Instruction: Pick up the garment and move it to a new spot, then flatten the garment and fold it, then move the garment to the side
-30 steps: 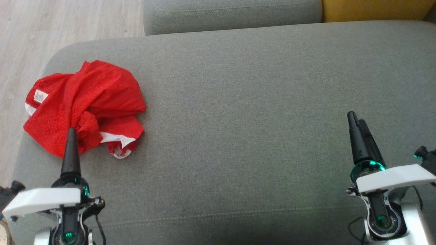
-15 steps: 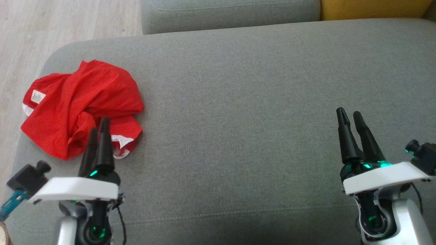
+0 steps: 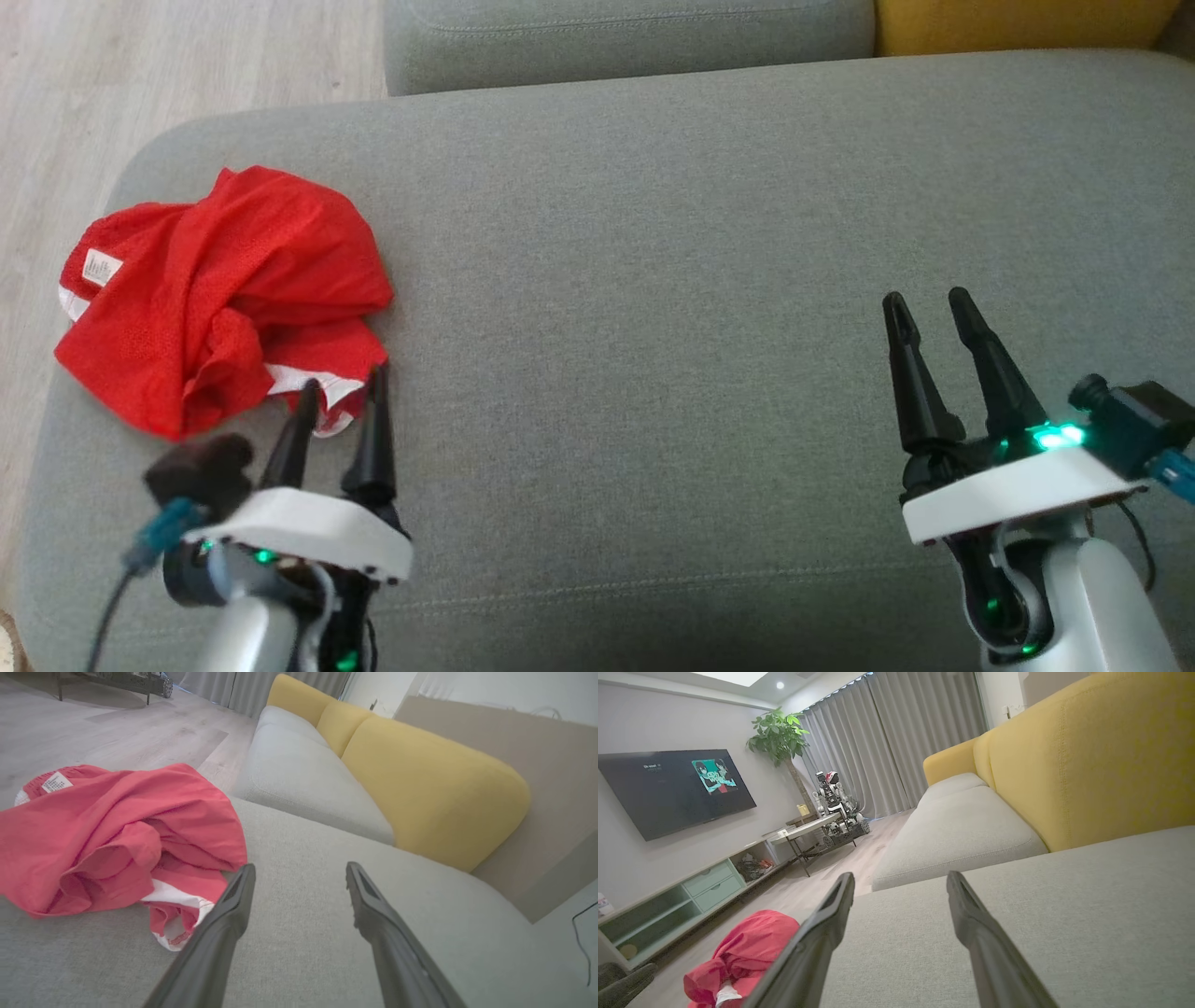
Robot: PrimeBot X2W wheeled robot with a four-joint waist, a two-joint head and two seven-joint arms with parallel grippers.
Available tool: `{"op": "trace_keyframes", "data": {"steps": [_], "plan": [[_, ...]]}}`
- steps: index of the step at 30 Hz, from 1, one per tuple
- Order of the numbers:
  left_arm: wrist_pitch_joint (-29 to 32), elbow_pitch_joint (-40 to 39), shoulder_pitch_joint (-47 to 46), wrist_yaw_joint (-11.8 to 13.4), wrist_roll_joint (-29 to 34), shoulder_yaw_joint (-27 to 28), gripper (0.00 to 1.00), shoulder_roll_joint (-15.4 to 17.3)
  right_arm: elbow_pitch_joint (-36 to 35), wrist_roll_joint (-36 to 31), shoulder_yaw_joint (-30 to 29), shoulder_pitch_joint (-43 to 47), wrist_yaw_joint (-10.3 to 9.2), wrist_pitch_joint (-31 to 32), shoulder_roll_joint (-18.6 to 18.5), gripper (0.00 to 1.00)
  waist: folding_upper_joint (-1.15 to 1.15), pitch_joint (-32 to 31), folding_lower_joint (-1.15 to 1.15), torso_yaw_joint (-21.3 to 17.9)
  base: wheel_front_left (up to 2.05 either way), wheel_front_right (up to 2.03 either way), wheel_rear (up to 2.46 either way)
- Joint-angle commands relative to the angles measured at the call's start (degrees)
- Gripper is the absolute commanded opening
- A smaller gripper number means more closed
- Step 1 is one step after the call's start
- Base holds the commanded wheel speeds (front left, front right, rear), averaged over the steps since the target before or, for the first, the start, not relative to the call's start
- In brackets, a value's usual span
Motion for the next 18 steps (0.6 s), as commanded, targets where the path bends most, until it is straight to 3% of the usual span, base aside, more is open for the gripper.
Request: {"op": "trace_keyframes", "data": {"steps": [1,10,18], "plan": [[-0.8,-1.8,-4.0,1.4,2.3,-0.4,1.0,1.9,-2.8,-2.4,1.0,-2.9,0.0,-0.9,-0.5,1.0,0.0,-0.1,0.0,-0.1,0.0,0.0,0.0],[-2.3,0.2,-6.8,10.2,7.6,-9.9,1.0,6.4,-1.5,-10.9,0.9,-2.3,0.0,-2.4,-0.6,1.0,0.0,0.0,0.0,-0.3,0.0,0.0,0.0],[-3.7,-0.6,-9.2,16.3,11.6,-15.9,1.0,9.1,-2.2,-17.1,1.2,-2.4,0.0,-3.8,-0.6,1.0,0.0,0.4,0.0,-0.5,0.0,0.0,0.0]]}}
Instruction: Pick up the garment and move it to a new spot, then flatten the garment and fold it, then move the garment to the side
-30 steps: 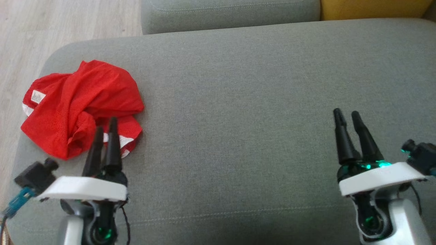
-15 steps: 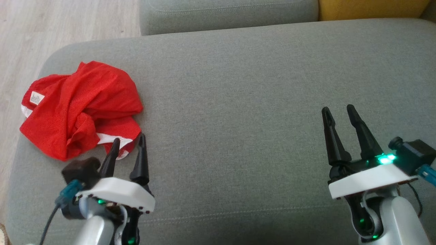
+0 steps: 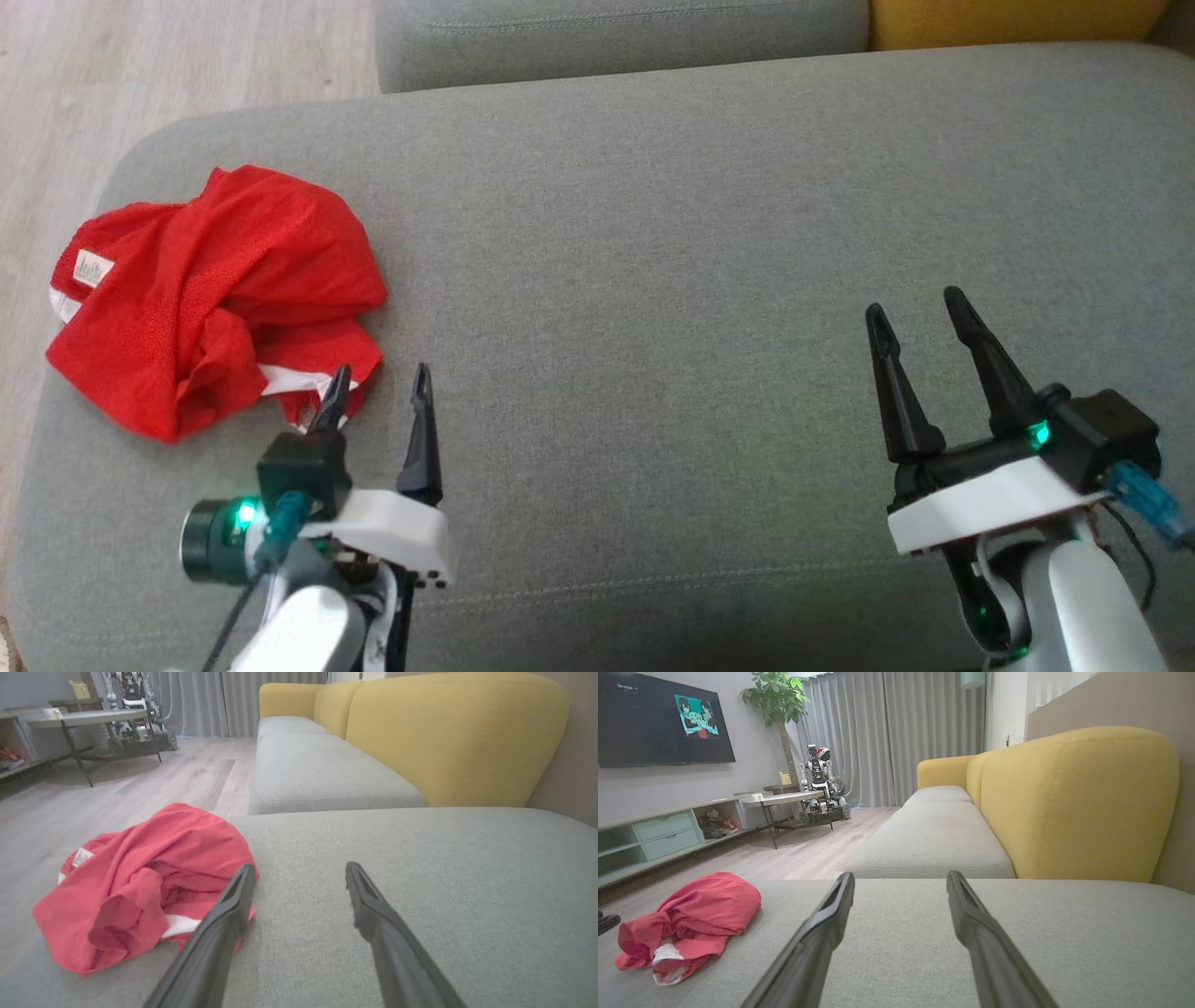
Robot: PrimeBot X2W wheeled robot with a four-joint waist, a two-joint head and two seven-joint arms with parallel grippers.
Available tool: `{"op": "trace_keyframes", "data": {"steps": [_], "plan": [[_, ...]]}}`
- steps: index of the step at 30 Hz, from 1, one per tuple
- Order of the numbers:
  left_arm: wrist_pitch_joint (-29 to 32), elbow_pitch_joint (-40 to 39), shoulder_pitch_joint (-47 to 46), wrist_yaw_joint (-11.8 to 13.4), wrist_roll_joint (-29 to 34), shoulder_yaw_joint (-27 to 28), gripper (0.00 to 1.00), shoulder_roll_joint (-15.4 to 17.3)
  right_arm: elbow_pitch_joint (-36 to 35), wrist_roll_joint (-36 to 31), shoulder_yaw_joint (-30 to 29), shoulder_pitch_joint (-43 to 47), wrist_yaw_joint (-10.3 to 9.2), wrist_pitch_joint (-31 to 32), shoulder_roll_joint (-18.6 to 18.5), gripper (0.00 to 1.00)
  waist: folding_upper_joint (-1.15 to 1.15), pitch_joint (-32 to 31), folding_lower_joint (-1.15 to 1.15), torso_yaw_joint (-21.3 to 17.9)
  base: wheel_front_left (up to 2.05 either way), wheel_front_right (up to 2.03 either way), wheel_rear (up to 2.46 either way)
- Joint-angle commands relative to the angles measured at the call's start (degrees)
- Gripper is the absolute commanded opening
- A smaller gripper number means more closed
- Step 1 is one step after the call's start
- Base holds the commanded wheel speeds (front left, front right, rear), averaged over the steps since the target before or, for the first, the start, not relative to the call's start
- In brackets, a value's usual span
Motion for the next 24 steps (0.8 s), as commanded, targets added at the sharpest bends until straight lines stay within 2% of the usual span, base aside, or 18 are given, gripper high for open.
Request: {"op": "trace_keyframes", "data": {"steps": [1,8,10,12,17,19,20,24], "plan": [[-1.1,-3.0,-3.7,1.6,2.0,0.4,1.0,1.7,-2.8,-2.3,1.1,-2.5,0.0,-0.9,-0.6,1.0,0.0,0.1,0.0,0.0,0.0,0.0,0.0],[-2.3,-5.1,-4.9,5.2,5.1,-3.5,1.0,3.5,-3.8,-3.9,2.1,-2.6,0.0,-2.1,-0.6,1.0,0.0,0.7,0.0,0.3,0.0,0.0,0.0],[-2.6,-6.6,-4.8,6.2,4.3,-3.1,1.0,2.7,-4.0,-3.8,2.2,-2.6,0.0,-2.4,-0.6,1.0,0.0,0.9,0.0,0.5,0.0,0.0,0.0],[-3.0,-7.4,-4.1,6.1,3.4,-2.0,1.0,2.3,-4.2,-2.0,1.5,-2.4,0.0,-2.8,-0.6,1.0,0.0,1.0,0.0,0.6,0.0,0.0,0.0],[-3.8,-7.1,-2.1,1.5,2.8,0.6,1.0,0.7,-3.2,2.7,-0.1,-2.3,0.0,-3.6,-0.6,1.0,0.0,1.3,0.0,0.7,0.0,0.0,0.0],[-4.2,-6.2,-0.7,-1.6,1.8,2.4,1.0,-0.7,-2.9,2.3,-0.3,-2.4,0.0,-3.9,-0.6,1.0,0.0,1.4,0.0,0.8,0.0,0.0,0.0],[-4.2,-6.2,-0.7,-1.6,1.8,2.4,1.0,-0.7,-2.9,2.3,-0.3,-2.4,0.0,-3.9,-0.6,1.0,0.0,1.4,0.0,0.8,0.0,0.0,0.0],[-4.8,-4.4,0.7,-6.1,4.7,6.2,1.0,-2.9,-2.1,0.4,-1.0,-2.4,0.0,-4.6,-0.6,1.0,0.0,1.5,0.0,0.7,0.0,0.0,0.0]]}}
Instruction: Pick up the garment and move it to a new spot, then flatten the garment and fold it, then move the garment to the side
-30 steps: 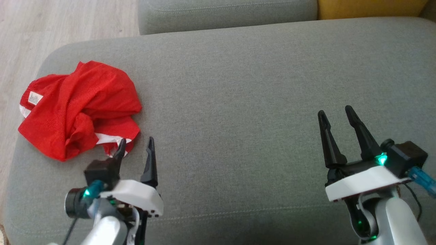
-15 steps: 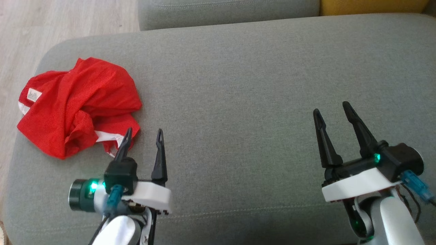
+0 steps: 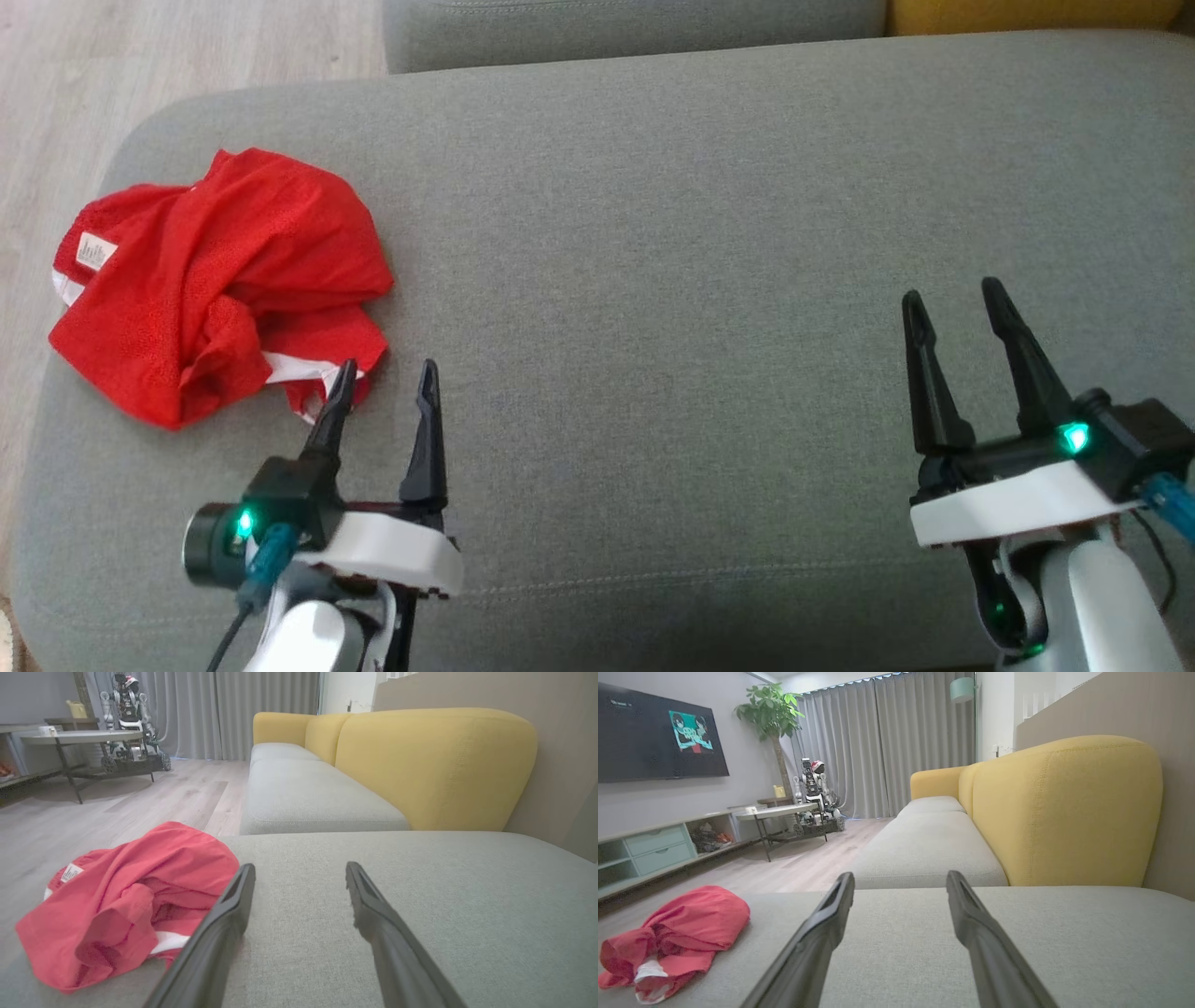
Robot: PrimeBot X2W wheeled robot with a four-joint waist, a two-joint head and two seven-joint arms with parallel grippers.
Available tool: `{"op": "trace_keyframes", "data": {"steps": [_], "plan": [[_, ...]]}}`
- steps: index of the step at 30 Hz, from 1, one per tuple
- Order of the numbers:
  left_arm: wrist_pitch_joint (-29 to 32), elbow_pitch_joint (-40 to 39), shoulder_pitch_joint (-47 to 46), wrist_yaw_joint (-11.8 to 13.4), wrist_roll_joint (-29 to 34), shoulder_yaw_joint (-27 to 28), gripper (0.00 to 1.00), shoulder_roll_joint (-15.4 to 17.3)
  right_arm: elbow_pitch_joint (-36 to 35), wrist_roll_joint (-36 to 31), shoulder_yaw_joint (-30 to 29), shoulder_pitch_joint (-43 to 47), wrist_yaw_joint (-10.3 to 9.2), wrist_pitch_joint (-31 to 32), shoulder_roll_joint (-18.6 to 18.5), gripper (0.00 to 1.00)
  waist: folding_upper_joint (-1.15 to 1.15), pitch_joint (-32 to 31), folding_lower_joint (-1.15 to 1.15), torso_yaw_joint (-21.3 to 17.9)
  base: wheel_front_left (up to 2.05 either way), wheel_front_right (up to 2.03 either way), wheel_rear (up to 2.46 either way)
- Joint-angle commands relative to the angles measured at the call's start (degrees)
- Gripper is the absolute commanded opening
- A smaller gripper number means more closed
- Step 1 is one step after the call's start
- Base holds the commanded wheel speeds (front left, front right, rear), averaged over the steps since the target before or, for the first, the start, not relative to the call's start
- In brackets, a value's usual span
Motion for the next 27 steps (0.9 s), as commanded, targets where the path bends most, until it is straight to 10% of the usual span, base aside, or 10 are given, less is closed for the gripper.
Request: {"op": "trace_keyframes", "data": {"steps": [1,27], "plan": [[-0.7,-2.1,-2.4,-0.3,1.7,2.3,1.0,0.1,-1.8,-1.5,0.9,-2.4,0.0,-0.8,-0.6,1.0,0.0,0.0,0.0,0.0,0.0,0.0,0.0],[-2.3,0.1,0.2,-10.9,16.4,11.4,1.0,-7.2,-2.2,-6.9,2.5,-2.5,0.0,-2.3,-0.6,1.0,0.0,0.4,0.0,1.6,0.0,0.0,0.0]]}}
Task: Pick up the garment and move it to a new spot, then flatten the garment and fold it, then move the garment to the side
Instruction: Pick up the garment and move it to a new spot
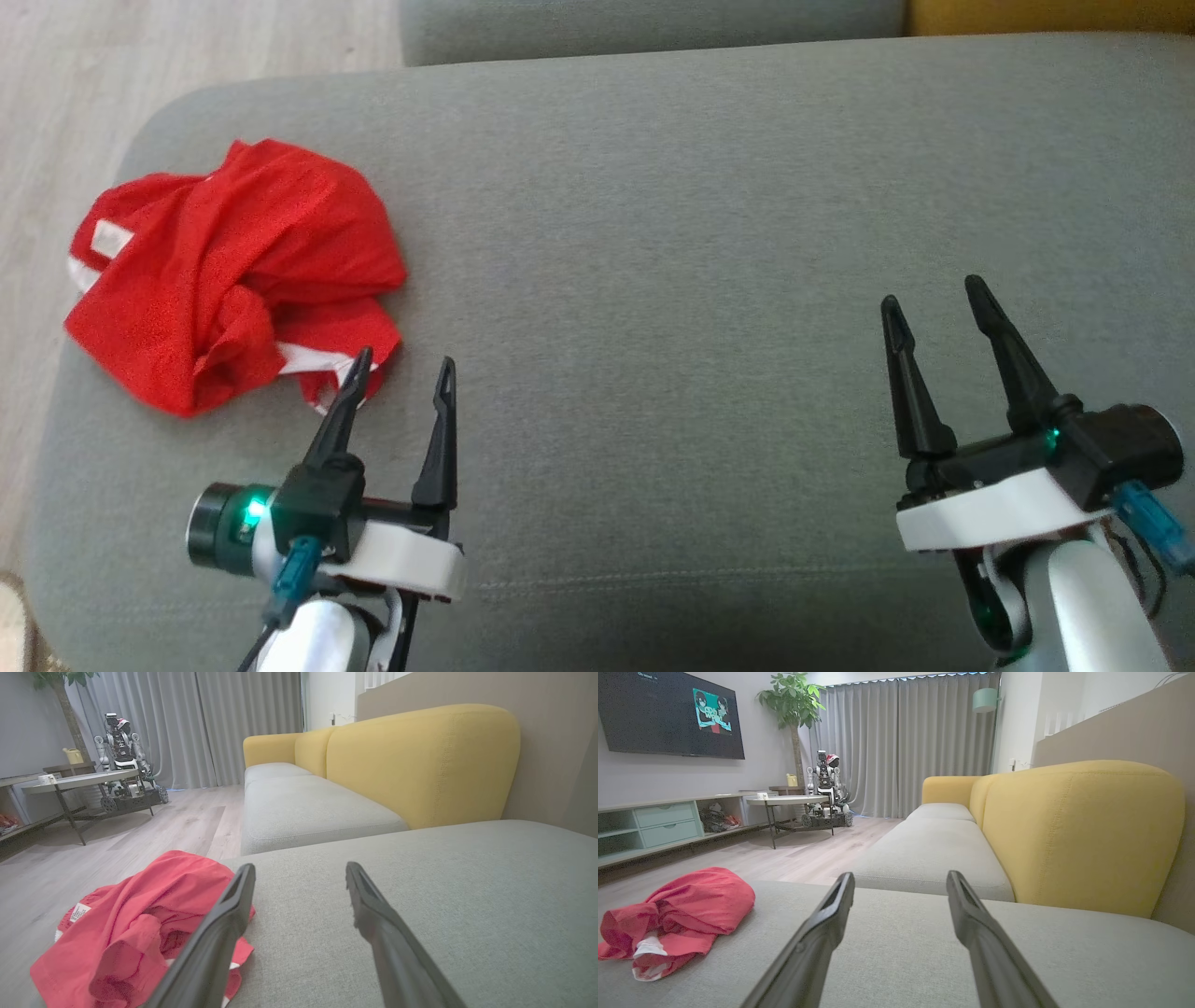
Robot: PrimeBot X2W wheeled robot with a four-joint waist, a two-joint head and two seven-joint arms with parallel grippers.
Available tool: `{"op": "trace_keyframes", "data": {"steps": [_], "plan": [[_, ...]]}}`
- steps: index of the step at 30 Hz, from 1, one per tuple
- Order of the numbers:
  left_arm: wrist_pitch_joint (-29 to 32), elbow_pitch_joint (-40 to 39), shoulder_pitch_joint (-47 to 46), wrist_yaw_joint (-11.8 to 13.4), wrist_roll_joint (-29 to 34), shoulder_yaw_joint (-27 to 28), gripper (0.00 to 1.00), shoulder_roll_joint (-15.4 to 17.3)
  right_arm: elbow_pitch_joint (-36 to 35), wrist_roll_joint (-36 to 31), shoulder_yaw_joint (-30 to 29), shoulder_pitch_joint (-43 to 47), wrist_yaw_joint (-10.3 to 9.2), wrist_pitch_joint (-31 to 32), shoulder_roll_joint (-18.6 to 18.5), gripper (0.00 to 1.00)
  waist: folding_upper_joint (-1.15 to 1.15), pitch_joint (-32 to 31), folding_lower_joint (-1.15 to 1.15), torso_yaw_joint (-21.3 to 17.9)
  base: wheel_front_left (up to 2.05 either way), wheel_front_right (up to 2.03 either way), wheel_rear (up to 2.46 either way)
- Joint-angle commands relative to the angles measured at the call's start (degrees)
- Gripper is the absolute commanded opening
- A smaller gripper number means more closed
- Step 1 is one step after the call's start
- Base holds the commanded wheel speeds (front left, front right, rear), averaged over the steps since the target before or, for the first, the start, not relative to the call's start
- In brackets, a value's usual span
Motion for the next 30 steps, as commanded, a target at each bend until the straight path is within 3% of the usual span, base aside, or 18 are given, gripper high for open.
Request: {"op": "trace_keyframes", "data": {"steps": [1,20,25,30], "plan": [[-0.7,-1.5,-1.8,-0.4,0.8,2.3,1.0,0.0,-2.7,1.0,1.8,-2.4,0.0,-0.5,-0.6,1.0,0.0,0.2,0.0,1.1,0.0,0.0,0.0],[-0.7,-2.0,1.1,-2.5,0.8,6.3,1.0,-1.2,-1.9,2.8,8.3,0.6,0.0,-0.5,-0.6,1.0,0.0,-2.7,0.0,22.8,0.0,0.0,0.0],[-0.7,-2.4,2.3,-3.2,0.9,7.3,1.0,-1.3,-1.5,3.2,9.5,1.1,0.0,-0.5,-0.6,1.0,0.0,-3.6,0.0,26.1,0.0,0.0,0.0],[-0.7,-3.3,2.7,-3.2,1.0,8.3,1.0,-1.5,-1.2,3.3,10.2,1.1,0.0,-0.5,-0.6,1.0,0.0,-3.7,0.0,27.0,0.0,0.0,0.0]]}}
